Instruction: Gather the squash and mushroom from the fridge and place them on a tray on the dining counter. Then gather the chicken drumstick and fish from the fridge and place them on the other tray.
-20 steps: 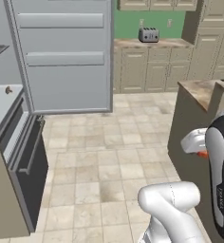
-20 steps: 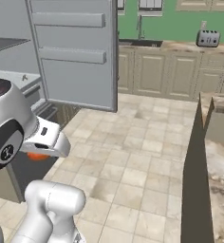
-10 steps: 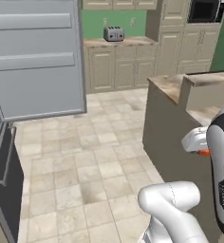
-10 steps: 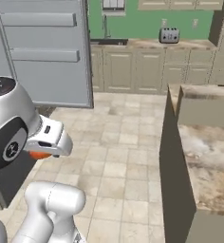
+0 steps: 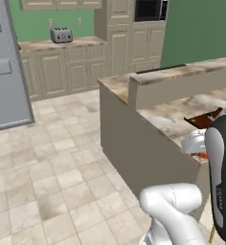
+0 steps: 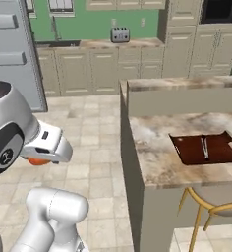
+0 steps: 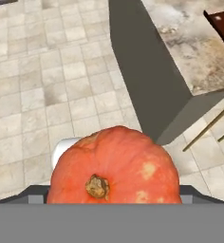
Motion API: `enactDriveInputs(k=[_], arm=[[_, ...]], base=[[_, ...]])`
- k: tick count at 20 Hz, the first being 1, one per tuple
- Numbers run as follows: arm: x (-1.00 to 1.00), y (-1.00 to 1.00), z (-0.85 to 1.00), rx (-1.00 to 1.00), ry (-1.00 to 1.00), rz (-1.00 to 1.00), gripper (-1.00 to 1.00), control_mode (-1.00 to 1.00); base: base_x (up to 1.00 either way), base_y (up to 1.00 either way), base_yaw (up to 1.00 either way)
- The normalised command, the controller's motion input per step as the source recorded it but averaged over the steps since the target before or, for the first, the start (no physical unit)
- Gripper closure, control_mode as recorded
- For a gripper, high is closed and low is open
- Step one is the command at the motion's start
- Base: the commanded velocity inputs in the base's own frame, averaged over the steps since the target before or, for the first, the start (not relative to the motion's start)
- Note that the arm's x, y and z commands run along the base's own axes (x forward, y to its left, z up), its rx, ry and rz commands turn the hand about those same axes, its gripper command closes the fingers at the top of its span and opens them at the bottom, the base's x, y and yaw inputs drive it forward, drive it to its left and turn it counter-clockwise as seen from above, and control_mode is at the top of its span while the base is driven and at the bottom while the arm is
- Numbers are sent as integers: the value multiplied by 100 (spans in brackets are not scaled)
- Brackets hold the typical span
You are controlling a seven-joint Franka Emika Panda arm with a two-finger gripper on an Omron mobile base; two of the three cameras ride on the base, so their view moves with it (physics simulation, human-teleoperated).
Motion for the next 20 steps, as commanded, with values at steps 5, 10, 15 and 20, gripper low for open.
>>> enactDriveInputs(k=[5,10,15,20], arm=[[0,0,0,0,0,0,100,100],[0,0,0,0,0,0,100,100],[0,0,0,0,0,0,100,100],[0,0,0,0,0,0,100,100]], base=[[1,-100,-15],[0,-100,-9],[0,-100,-6],[0,-100,-3]])
